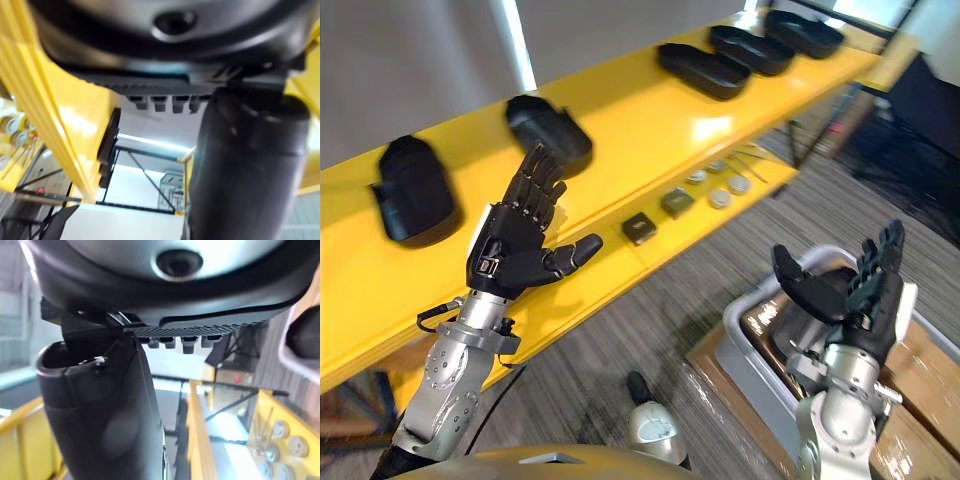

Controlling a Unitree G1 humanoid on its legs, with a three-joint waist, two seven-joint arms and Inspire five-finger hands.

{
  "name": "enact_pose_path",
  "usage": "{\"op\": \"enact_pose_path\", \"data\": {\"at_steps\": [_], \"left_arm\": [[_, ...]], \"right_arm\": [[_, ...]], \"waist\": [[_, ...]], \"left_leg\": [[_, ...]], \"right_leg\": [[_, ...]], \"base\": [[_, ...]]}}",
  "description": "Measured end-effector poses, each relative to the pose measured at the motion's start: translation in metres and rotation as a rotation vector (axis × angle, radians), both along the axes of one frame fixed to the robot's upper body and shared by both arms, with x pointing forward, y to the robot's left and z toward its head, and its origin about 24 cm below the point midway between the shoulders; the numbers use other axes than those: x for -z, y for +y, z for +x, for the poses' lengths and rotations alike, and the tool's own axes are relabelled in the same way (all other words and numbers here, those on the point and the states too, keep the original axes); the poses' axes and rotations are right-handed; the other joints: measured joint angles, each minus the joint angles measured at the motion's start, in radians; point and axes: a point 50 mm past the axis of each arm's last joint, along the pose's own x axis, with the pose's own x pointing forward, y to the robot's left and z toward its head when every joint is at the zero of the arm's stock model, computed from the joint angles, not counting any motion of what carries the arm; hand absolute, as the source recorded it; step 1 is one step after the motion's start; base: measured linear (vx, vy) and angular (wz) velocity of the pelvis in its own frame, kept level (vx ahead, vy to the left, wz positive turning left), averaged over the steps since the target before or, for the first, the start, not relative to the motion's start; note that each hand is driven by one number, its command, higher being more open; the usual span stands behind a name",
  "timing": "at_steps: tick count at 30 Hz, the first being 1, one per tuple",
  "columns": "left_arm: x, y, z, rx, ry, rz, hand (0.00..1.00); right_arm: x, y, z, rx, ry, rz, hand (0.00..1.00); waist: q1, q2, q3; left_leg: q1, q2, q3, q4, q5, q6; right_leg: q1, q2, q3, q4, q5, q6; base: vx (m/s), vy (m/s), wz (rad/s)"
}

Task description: Walk over and take three plastic housings, then place them on the shelf

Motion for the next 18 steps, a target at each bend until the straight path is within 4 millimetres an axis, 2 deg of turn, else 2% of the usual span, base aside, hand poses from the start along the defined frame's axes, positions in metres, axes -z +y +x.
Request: {"op": "enact_pose_path", "data": {"at_steps": [2, 3, 5, 6, 7, 8, 9, 10, 11, 13, 15, 16, 17, 18], "left_arm": [[0.002, -0.003, 0.000, -0.020, 0.020, -0.018, 1.00], [0.003, -0.004, 0.000, -0.022, 0.027, -0.021, 1.00], [0.007, -0.009, 0.000, -0.018, 0.058, -0.028, 1.00], [0.009, -0.010, -0.001, -0.016, 0.076, -0.027, 1.00], [0.010, -0.010, -0.002, -0.016, 0.089, -0.024, 1.00], [0.011, -0.009, -0.006, -0.015, 0.108, -0.015, 1.00], [0.013, -0.009, -0.008, -0.012, 0.119, -0.013, 1.00], [0.015, -0.010, -0.012, 0.004, 0.132, -0.010, 1.00], [0.016, -0.010, -0.014, 0.015, 0.135, -0.006, 1.00], [0.017, -0.013, -0.015, 0.057, 0.132, 0.005, 1.00], [0.017, -0.015, -0.016, 0.075, 0.128, 0.009, 1.00], [0.019, -0.013, -0.017, 0.074, 0.139, -0.009, 1.00], [0.019, -0.013, -0.017, 0.075, 0.141, -0.019, 1.00], [0.020, -0.013, -0.018, 0.081, 0.147, -0.044, 1.00]], "right_arm": [[0.014, 0.012, -0.006, -0.077, 0.048, 0.039, 1.00], [0.016, 0.014, -0.005, -0.098, 0.053, 0.046, 1.00], [0.022, 0.020, -0.004, -0.157, 0.051, 0.085, 1.00], [0.025, 0.025, 0.002, -0.216, 0.028, 0.134, 1.00], [0.025, 0.030, 0.010, -0.276, 0.001, 0.162, 1.00], [0.022, 0.042, 0.030, -0.399, -0.031, 0.185, 1.00], [0.021, 0.049, 0.038, -0.455, -0.034, 0.182, 1.00], [0.016, 0.062, 0.053, -0.545, -0.053, 0.173, 1.00], [0.014, 0.069, 0.059, -0.581, -0.067, 0.171, 1.00], [0.008, 0.088, 0.075, -0.660, -0.102, 0.175, 1.00], [0.013, 0.093, 0.080, -0.660, -0.090, 0.199, 1.00], [0.022, 0.092, 0.081, -0.623, -0.085, 0.285, 1.00], [0.027, 0.092, 0.081, -0.601, -0.083, 0.320, 1.00], [0.037, 0.092, 0.076, -0.556, -0.070, 0.388, 1.00]], "waist": [[-0.002, 0.005, -0.002], [-0.003, 0.010, -0.003], [-0.001, 0.030, -0.002], [0.011, 0.047, -0.003], [0.035, 0.056, 0.000], [0.068, 0.086, -0.005], [0.085, 0.087, -0.005], [0.110, 0.108, -0.014], [0.117, 0.112, -0.016], [0.131, 0.110, -0.014], [0.153, 0.096, -0.003], [0.175, 0.082, 0.013], [0.176, 0.076, 0.030], [0.180, 0.067, 0.063]], "left_leg": [[0.017, 0.000, -0.010, 0.009, -0.006, 0.011], [0.017, 0.001, -0.032, 0.020, -0.013, 0.024], [0.010, 0.003, -0.172, 0.063, -0.033, 0.078], [-0.008, -0.003, -0.304, 0.109, -0.057, 0.122], [-0.020, -0.025, -0.420, 0.129, -0.086, 0.139], [-0.041, -0.067, -0.567, 0.155, -0.105, 0.143], [-0.042, -0.074, -0.601, 0.158, -0.111, 0.146], [-0.051, -0.084, -0.639, 0.155, -0.126, 0.136], [-0.062, -0.090, -0.644, 0.154, -0.131, 0.137], [-0.093, -0.109, -0.647, 0.132, -0.154, 0.138], [-0.115, -0.119, -0.678, 0.124, -0.176, 0.112], [-0.138, -0.135, -0.712, 0.153, -0.176, 0.112], [-0.140, -0.140, -0.728, 0.170, -0.178, 0.105], [-0.138, -0.144, -0.745, 0.213, -0.188, 0.086]], "right_leg": [[-0.024, 0.003, -0.042, 0.005, 0.021, -0.028], [-0.027, 0.007, -0.041, 0.005, 0.028, -0.029], [-0.019, 0.029, -0.011, 0.006, 0.034, -0.043], [-0.016, 0.041, 0.013, 0.009, 0.028, -0.050], [-0.019, 0.047, 0.034, 0.012, 0.024, -0.056], [-0.024, 0.053, 0.039, 0.008, 0.030, -0.063], [-0.031, 0.056, 0.039, 0.008, 0.031, -0.064], [-0.047, 0.056, 0.033, 0.005, 0.032, -0.063], [-0.057, 0.054, 0.025, 0.004, 0.035, -0.058], [-0.080, 0.019, -0.010, 0.004, 0.042, -0.048], [-0.086, -0.006, -0.043, 0.005, 0.051, -0.034], [-0.085, -0.024, -0.054, 0.025, 0.052, -0.033], [-0.083, -0.028, -0.057, 0.042, 0.053, -0.032], [-0.080, -0.030, -0.056, 0.086, 0.072, -0.011]], "base": [[-0.09, -0.077, -1.23], [-0.03, -0.109, -1.11], [-0.02, -0.091, -0.77], [-0.02, -0.013, -0.84], [-0.07, 0.090, -1.24], [-0.09, 0.132, -1.12], [-0.11, 0.148, -0.99], [-0.09, 0.086, -0.42], [-0.13, 0.097, 0.05], [-0.15, 0.099, 0.73], [-0.16, 0.110, 0.82], [-0.11, 0.057, 0.61], [-0.11, 0.064, 0.60], [-0.07, 0.055, 0.25]]}}
